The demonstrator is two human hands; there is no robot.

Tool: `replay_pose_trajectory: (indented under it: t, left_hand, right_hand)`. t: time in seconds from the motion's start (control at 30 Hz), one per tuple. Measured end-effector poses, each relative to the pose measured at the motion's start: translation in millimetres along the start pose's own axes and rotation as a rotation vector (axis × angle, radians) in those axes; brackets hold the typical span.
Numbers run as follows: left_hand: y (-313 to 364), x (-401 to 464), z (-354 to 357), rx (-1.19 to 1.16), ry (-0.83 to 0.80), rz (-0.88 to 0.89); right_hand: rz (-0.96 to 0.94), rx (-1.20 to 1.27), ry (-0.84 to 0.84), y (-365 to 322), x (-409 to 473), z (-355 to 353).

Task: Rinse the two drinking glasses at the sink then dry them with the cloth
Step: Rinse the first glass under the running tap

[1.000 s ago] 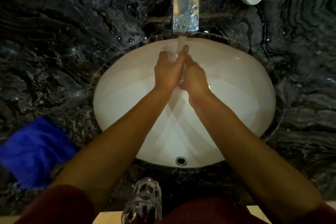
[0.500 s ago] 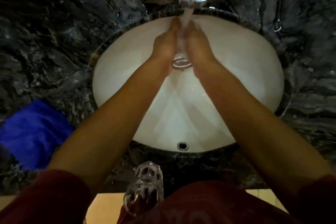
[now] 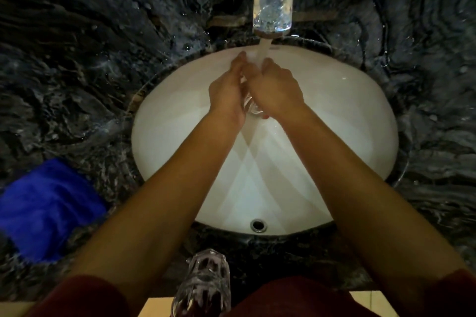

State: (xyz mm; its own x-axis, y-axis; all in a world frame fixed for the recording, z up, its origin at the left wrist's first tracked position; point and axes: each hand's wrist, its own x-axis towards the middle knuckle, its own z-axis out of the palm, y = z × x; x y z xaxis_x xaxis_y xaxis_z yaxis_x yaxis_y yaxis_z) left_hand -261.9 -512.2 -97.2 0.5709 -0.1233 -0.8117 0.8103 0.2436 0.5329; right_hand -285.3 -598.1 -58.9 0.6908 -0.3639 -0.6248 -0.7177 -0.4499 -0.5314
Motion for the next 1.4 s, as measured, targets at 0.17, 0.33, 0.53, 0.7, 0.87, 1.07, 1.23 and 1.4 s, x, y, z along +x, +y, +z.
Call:
replay_pose_trajectory:
  t: [0.17,0.33,0.53,0.7,0.87,1.07,1.23,1.4]
  left_hand:
    - [4.5,9.4,-21.4,0.134,-0.17,0.037]
    - [8.7,8.3,-18.7,0.167,-0.1,0.101]
    - [1.6,5.2,-5.5,0.123,0.07,0.189]
    - [3.4,4.0,-4.9,0.024,0.072,0.055]
    - [10.4,-10.6,-21.4,0.159,-0.082,-0.142]
    - [13.2,-24.4,-24.7,0.318,-0.21,-0.036]
    - [7.6,-22.0,-18.5,0.755,-0.099,0.379]
    - [17.0,-14.2,-10.1,0.73,-0.182,0.458]
  right_hand:
    - [0.098,0.275,-0.38,-3.0,9.7,-21.8]
    - [0.185,0.567,-0.309,13.9,15.5,-18.7]
    - [0.037,0.467,0.209,14.2,-8.9,14.7]
    - [-0.351,0.028,0.349,15.2,-14.2,25.7]
    - [-0.33,-0.097,0.146,9.3,6.5,4.6]
    - [0.017,0.382,-0.083,13.7,20.9,-9.1]
    - [0.279,0.779,-0.208,20.0,23.2,-17.1]
    - [0.31,1.055,-0.437,39.2,14.5,-9.1]
